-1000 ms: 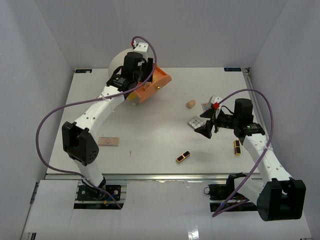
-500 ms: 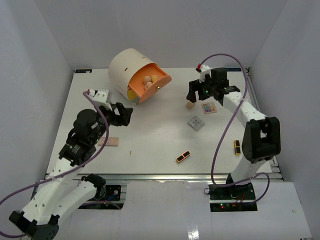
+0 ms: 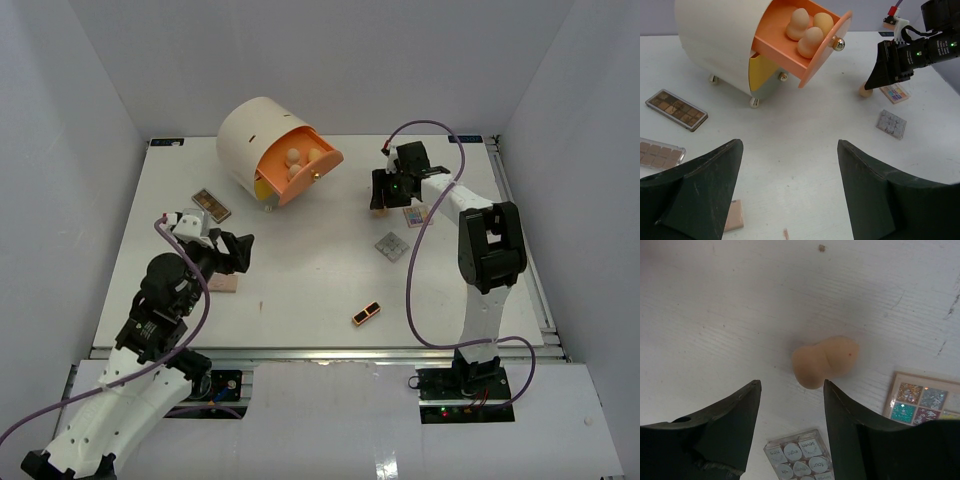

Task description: Organize the makeup

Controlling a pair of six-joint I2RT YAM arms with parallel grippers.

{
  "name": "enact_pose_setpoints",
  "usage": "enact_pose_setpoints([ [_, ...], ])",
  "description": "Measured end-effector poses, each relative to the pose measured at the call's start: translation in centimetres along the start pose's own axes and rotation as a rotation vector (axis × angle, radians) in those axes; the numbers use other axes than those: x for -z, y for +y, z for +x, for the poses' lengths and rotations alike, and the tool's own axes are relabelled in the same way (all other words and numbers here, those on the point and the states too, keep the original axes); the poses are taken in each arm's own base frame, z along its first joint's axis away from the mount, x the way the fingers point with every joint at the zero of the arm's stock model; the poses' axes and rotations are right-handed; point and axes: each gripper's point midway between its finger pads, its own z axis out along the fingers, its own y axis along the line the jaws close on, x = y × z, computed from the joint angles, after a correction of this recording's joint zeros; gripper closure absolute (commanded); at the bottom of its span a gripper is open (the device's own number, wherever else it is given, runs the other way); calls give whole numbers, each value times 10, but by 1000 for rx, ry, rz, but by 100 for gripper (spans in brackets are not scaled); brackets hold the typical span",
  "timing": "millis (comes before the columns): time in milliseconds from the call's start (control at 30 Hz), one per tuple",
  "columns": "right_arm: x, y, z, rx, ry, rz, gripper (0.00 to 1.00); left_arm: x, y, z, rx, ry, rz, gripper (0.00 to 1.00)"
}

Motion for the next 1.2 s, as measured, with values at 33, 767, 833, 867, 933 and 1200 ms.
enact_pose_setpoints([
  [33,-2,1,2,1,6,-1,43,-2,-1,2,-2,9,2,13],
  [767,-17,-13,10,36,15,37,92,-7,0,9,-6,35,-1,13],
  [833,-7,-8,10,67,-3,11,92,-5,0,7,-5,29,-2,13],
  [867,2,-2,6,86,-20,-8,92,-5,0,7,-5,27,-2,13],
  [933,22,9,-8,133,-76,-46,92,-5,0,6,-5,26,-2,13],
  [1200,138,92,-102,395,-474,-183,92,-5,0,7,-5,27,-2,13],
])
